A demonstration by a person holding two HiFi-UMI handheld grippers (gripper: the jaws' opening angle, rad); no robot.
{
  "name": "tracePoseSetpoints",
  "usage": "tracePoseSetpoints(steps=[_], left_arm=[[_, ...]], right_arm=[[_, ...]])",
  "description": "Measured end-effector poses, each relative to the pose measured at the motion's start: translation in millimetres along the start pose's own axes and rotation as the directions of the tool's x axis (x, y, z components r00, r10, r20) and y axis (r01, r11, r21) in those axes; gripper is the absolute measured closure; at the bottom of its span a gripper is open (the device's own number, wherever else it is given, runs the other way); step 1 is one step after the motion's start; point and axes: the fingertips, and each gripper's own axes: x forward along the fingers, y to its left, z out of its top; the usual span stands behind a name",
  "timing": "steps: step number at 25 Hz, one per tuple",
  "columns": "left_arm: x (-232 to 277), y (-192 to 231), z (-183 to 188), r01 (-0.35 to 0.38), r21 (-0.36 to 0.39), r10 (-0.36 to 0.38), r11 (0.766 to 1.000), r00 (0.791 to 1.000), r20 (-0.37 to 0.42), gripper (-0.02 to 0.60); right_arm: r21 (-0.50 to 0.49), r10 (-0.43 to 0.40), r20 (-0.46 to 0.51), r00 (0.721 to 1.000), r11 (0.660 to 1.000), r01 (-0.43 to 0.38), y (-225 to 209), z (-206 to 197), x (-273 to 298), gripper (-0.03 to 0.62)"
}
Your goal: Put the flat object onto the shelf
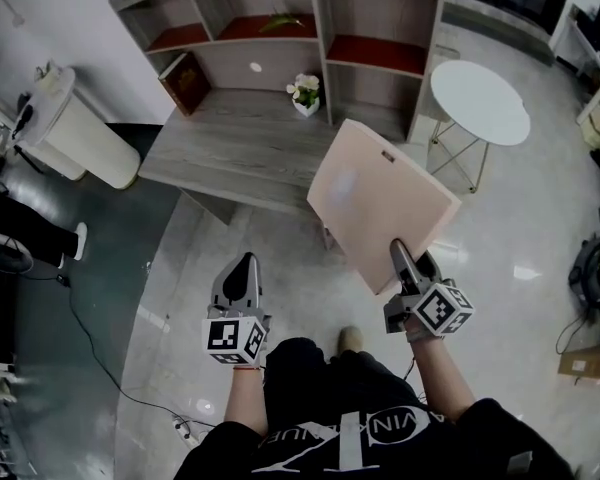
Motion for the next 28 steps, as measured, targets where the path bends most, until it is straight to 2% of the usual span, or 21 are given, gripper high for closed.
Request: tracePoseSetpoints(steps=[6,12,22,28], left_arm=[[27.2,15.4,-9.0,0.051,-0.02,-0.052,0.998,0.998,-0.024,0.575],[64.2,46.2,2.9,0.128,-0.019,-0.128,0.992,0.992,-0.011,0.575],[116.1,108.7,19.1,0.228,-0.009,-0.227,0.974,0.974,0.018,0.575],[136.7,132.2,22.9,0.296,-0.01,-0.296,0.955,0.955,0.021,0.576]], right_arm=[[0.115,-0.065,0.056,0.996,0.992,0.059,-5.2,1.9,24.4,0.303],[0.227,-0.17,0.122,0.978,0.964,0.14,-7.0,-4.9,52.3,0.303],[0.409,-0.311,0.23,0.922,0.891,0.198,-2.7,-32.9,99.3,0.301],[0.536,-0.394,0.277,0.876,0.82,0.2,-0.4,-56.4,110.5,0.299]])
